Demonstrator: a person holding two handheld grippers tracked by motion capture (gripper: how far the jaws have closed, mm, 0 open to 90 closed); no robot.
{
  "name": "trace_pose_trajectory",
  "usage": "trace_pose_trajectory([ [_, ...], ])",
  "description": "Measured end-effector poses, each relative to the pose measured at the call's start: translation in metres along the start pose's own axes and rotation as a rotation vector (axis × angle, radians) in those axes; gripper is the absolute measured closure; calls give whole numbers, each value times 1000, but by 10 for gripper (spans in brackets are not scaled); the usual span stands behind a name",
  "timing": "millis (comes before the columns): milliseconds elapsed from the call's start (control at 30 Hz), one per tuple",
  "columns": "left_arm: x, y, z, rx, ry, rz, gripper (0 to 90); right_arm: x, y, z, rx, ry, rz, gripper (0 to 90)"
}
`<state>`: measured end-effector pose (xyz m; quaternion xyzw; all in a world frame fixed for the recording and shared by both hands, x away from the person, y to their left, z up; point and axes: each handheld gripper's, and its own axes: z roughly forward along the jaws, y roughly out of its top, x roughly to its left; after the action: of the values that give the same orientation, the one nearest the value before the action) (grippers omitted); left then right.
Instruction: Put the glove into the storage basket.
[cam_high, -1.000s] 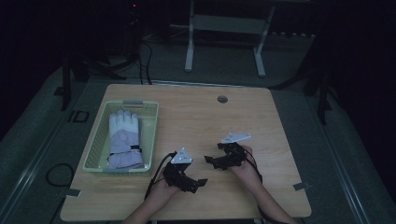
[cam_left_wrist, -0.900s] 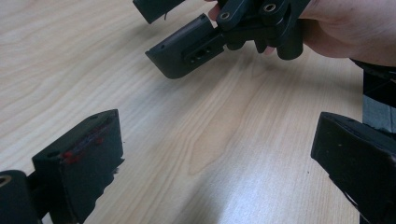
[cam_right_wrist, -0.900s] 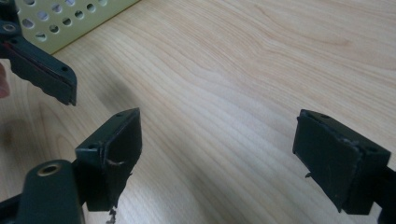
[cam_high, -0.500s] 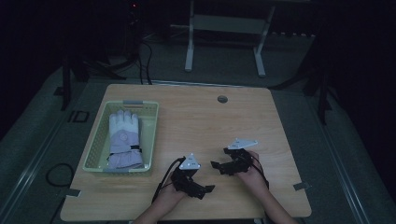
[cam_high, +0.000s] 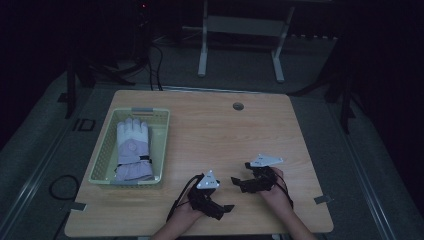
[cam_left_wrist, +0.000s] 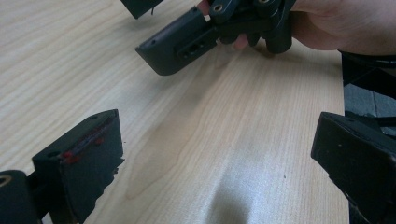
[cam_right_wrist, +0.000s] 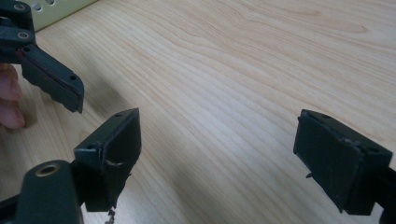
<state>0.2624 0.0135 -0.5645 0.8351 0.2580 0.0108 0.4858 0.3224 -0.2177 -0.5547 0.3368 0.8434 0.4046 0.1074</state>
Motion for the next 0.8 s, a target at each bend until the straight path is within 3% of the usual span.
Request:
trace_pose_trajectory([
  [167, -2, -1, -1, -11, -6, 9, 25, -1, -5, 1, 10, -11, -7, 149],
  [267, -2, -3, -2, -24, 16, 15, 25, 0, -5, 2, 18, -14, -2, 149],
  [467, -1, -5, -4, -40, 0, 6, 25, 2, -7, 6, 42, -16, -14, 141],
  [800, -3, -6, -3, -43, 7, 27, 25, -2, -8, 5, 24, -13, 5, 138],
])
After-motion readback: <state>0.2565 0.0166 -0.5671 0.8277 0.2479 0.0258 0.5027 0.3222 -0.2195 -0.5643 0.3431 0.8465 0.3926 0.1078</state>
